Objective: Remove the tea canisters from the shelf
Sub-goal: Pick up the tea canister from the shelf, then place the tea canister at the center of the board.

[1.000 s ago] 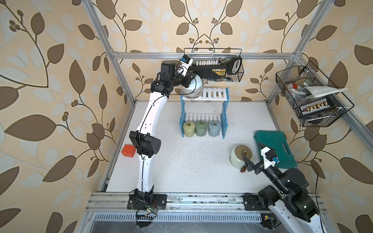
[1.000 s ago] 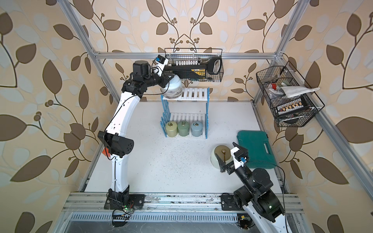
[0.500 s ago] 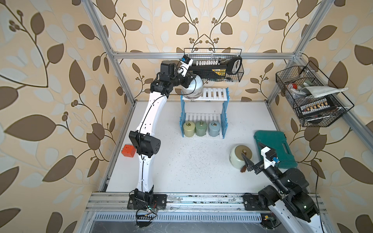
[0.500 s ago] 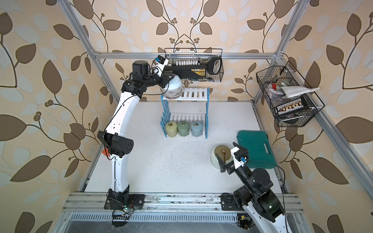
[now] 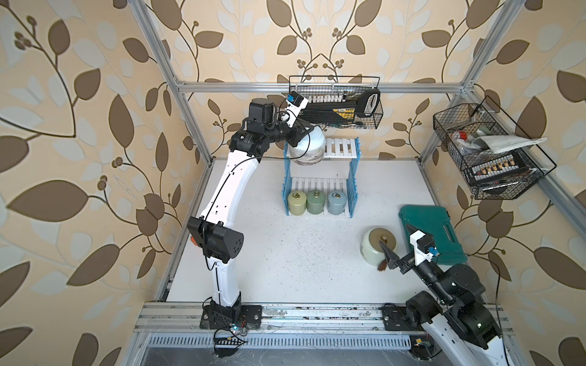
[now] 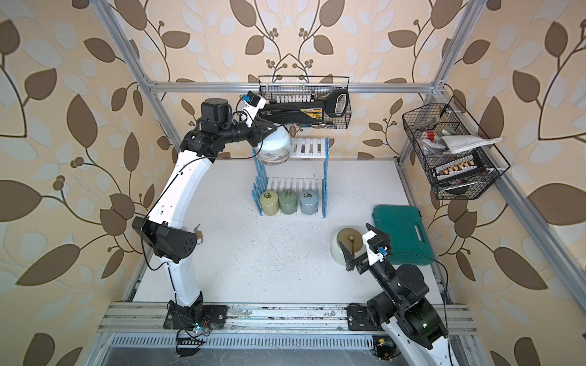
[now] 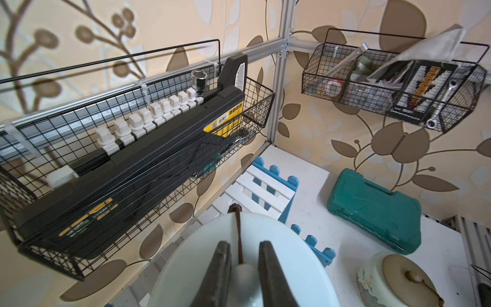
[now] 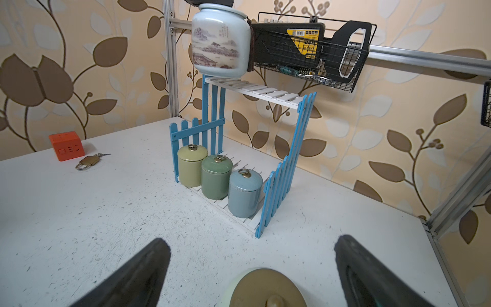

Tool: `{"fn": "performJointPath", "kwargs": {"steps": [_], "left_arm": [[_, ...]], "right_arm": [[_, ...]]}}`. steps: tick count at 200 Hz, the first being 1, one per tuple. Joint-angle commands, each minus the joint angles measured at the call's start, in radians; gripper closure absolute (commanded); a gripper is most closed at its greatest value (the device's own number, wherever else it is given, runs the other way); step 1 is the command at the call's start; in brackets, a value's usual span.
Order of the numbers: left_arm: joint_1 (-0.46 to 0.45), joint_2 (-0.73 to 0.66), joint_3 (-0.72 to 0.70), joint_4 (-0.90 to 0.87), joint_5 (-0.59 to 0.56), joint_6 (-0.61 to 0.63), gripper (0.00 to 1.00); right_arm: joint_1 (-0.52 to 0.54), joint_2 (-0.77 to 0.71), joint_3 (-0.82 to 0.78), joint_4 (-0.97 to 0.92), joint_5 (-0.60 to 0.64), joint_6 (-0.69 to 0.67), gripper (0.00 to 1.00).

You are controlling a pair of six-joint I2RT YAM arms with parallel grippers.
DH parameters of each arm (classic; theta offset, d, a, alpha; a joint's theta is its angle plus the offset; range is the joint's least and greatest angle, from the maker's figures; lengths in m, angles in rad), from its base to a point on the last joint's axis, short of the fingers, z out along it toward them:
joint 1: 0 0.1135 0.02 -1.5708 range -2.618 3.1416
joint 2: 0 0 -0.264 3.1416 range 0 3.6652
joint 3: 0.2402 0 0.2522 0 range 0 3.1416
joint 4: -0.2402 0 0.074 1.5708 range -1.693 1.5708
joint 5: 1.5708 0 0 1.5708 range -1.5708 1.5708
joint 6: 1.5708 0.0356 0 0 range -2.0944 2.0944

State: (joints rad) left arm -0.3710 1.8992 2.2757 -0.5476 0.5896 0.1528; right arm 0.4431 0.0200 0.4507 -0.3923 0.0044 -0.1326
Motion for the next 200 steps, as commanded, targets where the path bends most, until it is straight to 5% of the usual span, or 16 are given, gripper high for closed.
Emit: {"fn": "performJointPath", "kwargs": {"steps": [1,105,200], "left_arm": [[-0.023,-0.175,-0.046,0.221,0.075,0.022,1.0],[-0.14,-0.486,-0.641,0.456,0.117,0.087,1.0],[-0.186,-0.55,-1.033,0.855,0.075,0.02,1.0]], "right_arm": [[0.002,-0.009,0.005,0.015,0.016,-0.009,0.01],[0.0,-0.009,0.005,0.018,0.027,-0.009,0.01],[-0.001,-0.01,0.005,0.012,0.03,-0.009,0.01]]}}
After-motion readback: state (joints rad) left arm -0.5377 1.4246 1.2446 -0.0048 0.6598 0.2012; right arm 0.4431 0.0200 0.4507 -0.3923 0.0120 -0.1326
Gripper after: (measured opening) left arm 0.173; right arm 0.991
